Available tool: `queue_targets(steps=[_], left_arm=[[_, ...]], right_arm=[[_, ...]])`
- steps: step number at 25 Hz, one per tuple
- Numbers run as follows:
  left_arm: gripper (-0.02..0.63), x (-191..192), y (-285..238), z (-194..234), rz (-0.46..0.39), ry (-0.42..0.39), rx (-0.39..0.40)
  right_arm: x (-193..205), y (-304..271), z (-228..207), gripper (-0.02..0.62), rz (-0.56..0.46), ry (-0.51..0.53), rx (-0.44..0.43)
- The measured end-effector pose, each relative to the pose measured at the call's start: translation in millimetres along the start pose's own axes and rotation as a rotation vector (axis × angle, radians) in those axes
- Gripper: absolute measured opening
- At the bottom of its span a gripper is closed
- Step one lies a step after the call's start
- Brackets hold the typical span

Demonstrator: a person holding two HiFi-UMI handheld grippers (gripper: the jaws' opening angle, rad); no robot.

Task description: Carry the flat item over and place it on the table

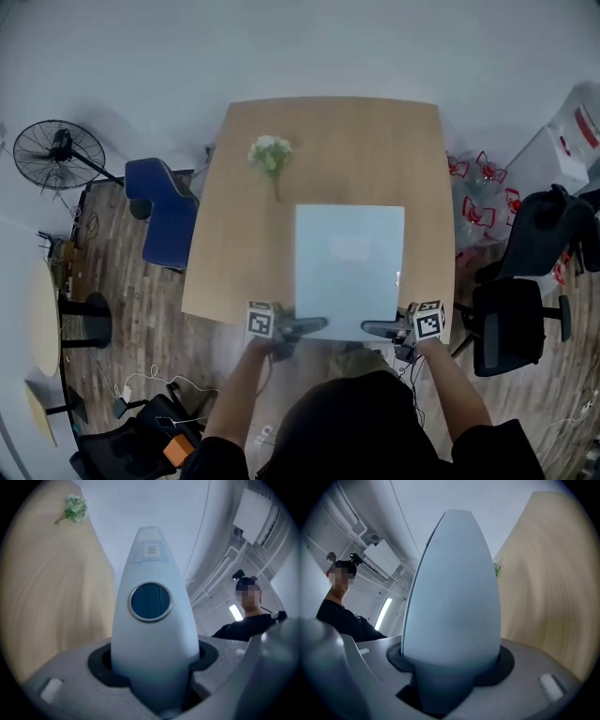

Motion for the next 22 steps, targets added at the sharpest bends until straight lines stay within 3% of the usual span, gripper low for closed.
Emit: queue_targets(steps=[11,18,22], left_arm=[[0.316,-94,-22,97,0.006,0.176,-0.039],[0.316,-119,-17,162,-0.017,0.347,-0.082],[0.314,-131,-19,178,-0.014,0.381,-0.074]], right_arm=[[-34,4,-129,0.298,-0.024,-0.197,0.022],[-38,-6,-189,0.299,-0.003,-0.278,0.019],[-39,-8,-212,0.302,0.014,-0.338,0.022]])
Point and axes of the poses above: the fingertips, and each gripper's own axes: y backward along the fingers, z to its left, x out of its underside, the point moved 1 cm from there along y, backward along the fingers, and after that the axes turned 14 degrees about y, right-handed, at the moved point
